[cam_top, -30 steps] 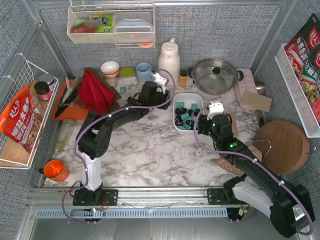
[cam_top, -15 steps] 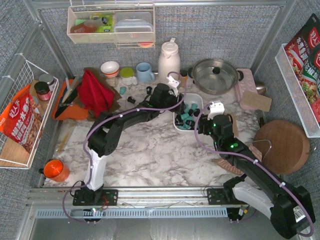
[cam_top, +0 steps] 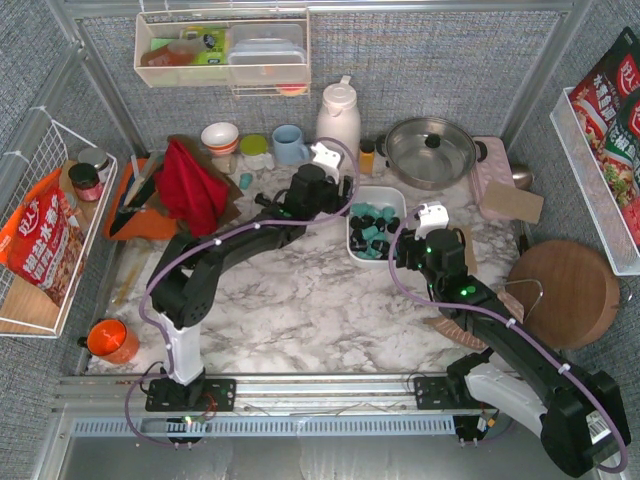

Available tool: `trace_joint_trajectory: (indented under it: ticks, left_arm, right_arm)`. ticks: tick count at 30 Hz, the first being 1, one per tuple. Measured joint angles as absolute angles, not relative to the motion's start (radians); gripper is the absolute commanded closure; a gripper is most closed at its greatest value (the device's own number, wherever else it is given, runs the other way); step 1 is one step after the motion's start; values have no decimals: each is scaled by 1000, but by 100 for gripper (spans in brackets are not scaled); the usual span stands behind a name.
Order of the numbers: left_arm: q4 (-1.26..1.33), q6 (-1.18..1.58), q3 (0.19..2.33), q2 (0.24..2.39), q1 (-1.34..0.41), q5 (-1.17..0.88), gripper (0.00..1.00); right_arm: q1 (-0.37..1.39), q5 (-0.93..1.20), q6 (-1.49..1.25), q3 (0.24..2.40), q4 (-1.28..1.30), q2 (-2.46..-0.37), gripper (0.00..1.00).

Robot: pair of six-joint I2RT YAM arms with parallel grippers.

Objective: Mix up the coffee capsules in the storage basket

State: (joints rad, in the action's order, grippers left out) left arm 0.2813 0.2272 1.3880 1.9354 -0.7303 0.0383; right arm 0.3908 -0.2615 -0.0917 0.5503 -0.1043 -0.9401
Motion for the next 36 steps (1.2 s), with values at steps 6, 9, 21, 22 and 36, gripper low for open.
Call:
trace_joint_trajectory:
  ticks: [6,9,21,22,36]
  left_arm:
    - [204,206,1390,1924,-667,296,17]
    - [179,190,1378,1924,-595,355,14]
    - [86,112,1397,2008,-374,196,5]
    - [78,104,1400,2020,-360,174,4]
    - [17,-1,1451,2128,-274,-54,10]
  right_arm:
    - [391,-262,-92,550,-104,-941,36]
    - [391,-262,-92,550,-104,-939,36]
    - [390,-262,-92,550,-104,-940,36]
    - [390,-262,-92,550,-104,-940,36]
    - [390,-261,-92,550,-104,-949,36]
